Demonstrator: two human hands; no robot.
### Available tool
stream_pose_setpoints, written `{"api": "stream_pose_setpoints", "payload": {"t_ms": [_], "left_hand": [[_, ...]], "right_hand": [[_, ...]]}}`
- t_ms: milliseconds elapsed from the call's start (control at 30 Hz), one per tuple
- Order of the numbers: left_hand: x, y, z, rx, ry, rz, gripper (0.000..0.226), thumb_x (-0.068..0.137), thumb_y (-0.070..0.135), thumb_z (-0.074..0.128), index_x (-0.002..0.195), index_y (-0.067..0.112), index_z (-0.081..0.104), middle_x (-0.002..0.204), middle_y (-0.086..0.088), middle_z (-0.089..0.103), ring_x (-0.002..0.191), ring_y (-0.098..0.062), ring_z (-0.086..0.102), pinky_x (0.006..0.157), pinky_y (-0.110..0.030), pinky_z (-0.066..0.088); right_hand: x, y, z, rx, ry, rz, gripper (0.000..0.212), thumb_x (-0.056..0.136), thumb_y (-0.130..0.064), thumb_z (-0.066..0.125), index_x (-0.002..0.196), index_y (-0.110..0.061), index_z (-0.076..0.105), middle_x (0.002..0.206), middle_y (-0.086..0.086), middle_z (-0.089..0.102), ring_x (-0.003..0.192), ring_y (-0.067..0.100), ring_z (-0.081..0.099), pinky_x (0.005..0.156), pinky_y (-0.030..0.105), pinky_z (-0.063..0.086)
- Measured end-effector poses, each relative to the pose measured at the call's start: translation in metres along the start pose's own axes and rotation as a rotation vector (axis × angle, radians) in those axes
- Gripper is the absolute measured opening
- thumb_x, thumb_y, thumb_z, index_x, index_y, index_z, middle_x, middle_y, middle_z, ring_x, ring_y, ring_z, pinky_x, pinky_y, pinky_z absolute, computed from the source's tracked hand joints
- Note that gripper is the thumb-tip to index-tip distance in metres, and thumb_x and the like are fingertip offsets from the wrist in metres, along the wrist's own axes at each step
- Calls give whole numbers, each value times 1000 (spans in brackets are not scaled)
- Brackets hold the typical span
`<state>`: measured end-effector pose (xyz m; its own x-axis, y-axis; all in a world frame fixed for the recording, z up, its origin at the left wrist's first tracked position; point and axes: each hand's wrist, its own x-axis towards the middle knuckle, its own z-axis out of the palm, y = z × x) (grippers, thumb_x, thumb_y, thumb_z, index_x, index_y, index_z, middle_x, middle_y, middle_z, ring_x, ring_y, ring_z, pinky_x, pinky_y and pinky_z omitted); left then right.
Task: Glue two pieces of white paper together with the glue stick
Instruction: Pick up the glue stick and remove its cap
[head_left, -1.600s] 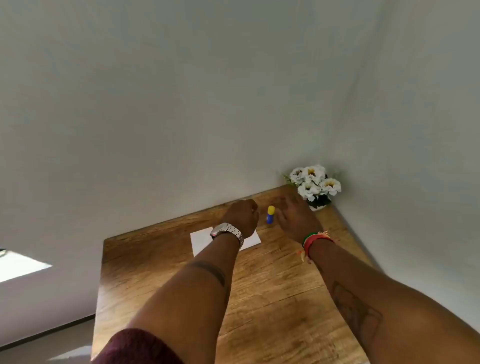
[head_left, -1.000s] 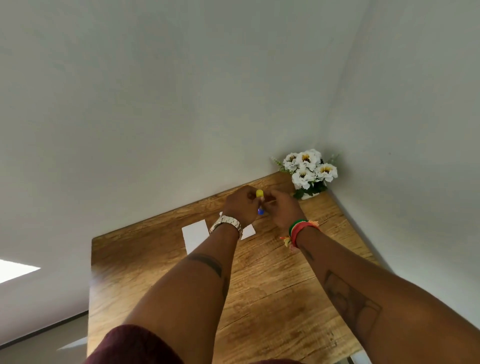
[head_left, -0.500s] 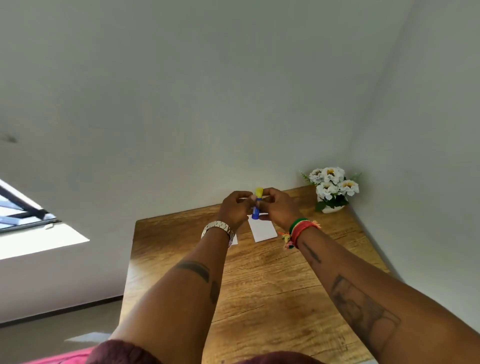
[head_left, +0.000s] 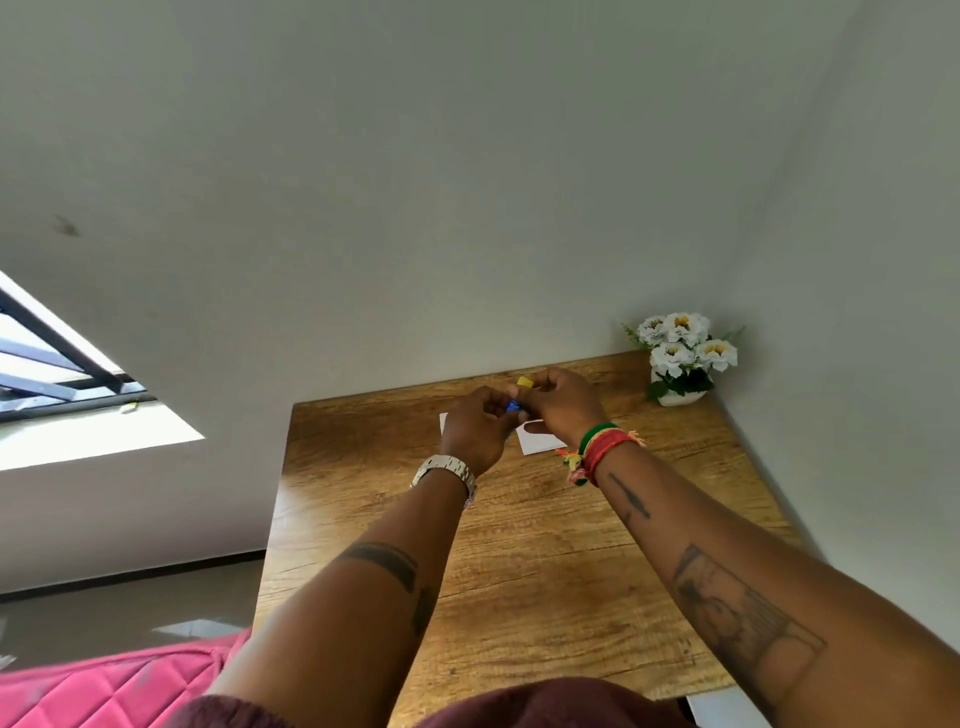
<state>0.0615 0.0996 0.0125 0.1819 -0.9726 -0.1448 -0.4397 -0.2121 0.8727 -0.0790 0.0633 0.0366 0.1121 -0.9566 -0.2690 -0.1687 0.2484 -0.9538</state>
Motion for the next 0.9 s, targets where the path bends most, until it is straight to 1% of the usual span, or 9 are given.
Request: {"api": "stream_pose_setpoints", "payload": {"t_ms": [67, 167, 300, 400, 567, 633, 733, 800, 900], "left_hand": [[0, -4, 0, 46, 4, 7, 19, 83, 33, 81, 97, 27, 69, 84, 17, 67, 75, -8, 65, 58, -20, 43], [2, -5, -1, 84, -16, 7, 19, 85, 32, 79, 101, 28, 70, 85, 17, 68, 77, -7, 65, 59, -22, 44], [7, -6, 2, 113, -25, 12, 23, 87, 28, 78, 108, 23, 72, 97, 4, 73, 86, -16, 67, 70, -29, 52], [9, -10, 5, 156, -19, 21, 25, 86, 30, 78, 109, 21, 72, 99, 3, 72, 89, -19, 66, 77, -34, 56], [15, -11, 17, 136, -46, -11, 29, 87, 33, 77, 112, 20, 71, 99, 2, 72, 89, -21, 68, 78, -38, 57], [16, -8, 25, 129, -63, -35, 28, 87, 34, 77, 111, 22, 70, 100, 3, 72, 90, -20, 67, 74, -33, 53], [18, -4, 37, 132, -63, -35, 28, 87, 34, 77, 113, 25, 70, 99, 8, 70, 91, -15, 65, 73, -26, 45], [19, -2, 47, 91, -74, -45, 20, 87, 30, 77, 106, 28, 70, 96, 12, 69, 92, -13, 65, 71, -22, 43], [20, -3, 62, 69, -128, -53, 16, 88, 26, 76, 102, 27, 70, 99, 10, 72, 97, -15, 67, 77, -25, 48]], "right_hand": [[-1, 1, 0, 23, 3, -6, 14, 85, -17, 81, 87, -11, 69, 90, 8, 73, 78, 19, 73, 55, 20, 57], [-2, 3, 1, 40, 1, -4, 11, 87, -12, 79, 82, -14, 69, 87, 6, 73, 78, 18, 73, 62, 24, 61], [0, 6, -2, 19, -3, 19, 5, 91, -13, 74, 94, -12, 71, 94, 9, 73, 79, 18, 73, 65, 28, 63], [1, 4, -9, 33, -43, 105, 25, 92, -13, 73, 114, -4, 68, 106, 13, 73, 78, 24, 77, 64, 30, 63], [1, 3, -26, 147, -73, 185, 22, 89, -21, 77, 109, -15, 70, 107, 9, 74, 88, 32, 77, 73, 41, 65], [3, 6, -34, 253, -42, 198, 23, 89, -23, 77, 110, -18, 70, 106, 7, 73, 92, 31, 76, 76, 38, 64], [6, 21, -51, 357, 105, 166, 12, 90, -17, 74, 101, -19, 70, 91, 12, 66, 78, 25, 62, 64, 31, 56], [10, 41, -66, 170, 248, 155, 10, 90, -16, 73, 99, -18, 70, 90, 11, 66, 78, 23, 60, 69, 35, 55], [12, 74, -86, -369, 354, 151, 16, 90, -18, 69, 106, -17, 72, 103, 6, 72, 86, 22, 62, 73, 28, 47]]}}
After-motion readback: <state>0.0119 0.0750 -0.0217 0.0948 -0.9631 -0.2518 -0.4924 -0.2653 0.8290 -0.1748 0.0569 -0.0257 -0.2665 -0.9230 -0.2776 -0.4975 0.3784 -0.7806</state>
